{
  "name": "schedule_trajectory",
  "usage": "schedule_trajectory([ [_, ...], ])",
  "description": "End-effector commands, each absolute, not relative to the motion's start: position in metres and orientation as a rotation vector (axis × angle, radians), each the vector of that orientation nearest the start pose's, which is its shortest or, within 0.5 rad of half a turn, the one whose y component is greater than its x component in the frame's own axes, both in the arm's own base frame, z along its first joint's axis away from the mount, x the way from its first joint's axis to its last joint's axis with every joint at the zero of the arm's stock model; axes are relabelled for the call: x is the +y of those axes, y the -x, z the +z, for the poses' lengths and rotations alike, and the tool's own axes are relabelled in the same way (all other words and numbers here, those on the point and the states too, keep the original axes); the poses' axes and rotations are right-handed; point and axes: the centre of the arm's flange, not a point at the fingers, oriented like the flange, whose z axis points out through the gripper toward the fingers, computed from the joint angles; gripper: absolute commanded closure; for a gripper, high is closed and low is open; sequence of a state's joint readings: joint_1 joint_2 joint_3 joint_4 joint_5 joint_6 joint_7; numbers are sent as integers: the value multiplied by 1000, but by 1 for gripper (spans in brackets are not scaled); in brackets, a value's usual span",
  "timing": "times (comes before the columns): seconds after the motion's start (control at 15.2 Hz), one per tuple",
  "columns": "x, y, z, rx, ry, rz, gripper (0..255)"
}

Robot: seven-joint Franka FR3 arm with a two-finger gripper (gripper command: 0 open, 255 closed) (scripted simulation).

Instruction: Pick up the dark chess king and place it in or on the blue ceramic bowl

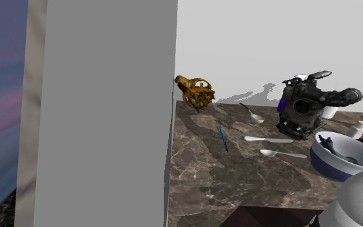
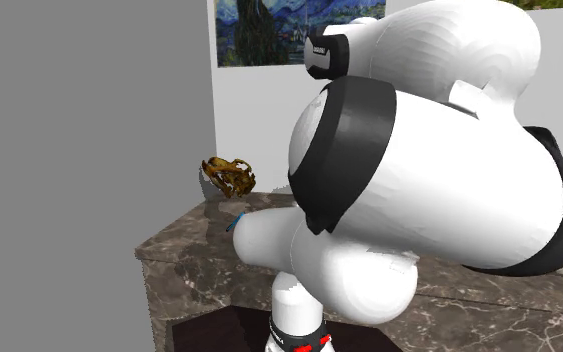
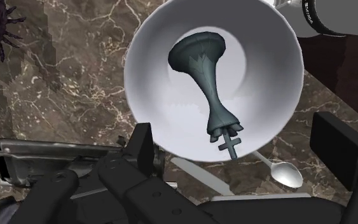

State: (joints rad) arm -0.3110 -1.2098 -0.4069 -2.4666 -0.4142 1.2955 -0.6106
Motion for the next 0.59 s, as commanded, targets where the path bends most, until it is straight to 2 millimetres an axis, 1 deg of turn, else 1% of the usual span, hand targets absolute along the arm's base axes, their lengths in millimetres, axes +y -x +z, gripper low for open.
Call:
schedule_trajectory([
  [0.0,-213,-84,605,-56,3151,32,0],
  [0.07,-213,-85,615,-56,3151,32,0],
  [0.53,-213,-85,615,-56,3151,32,0],
])
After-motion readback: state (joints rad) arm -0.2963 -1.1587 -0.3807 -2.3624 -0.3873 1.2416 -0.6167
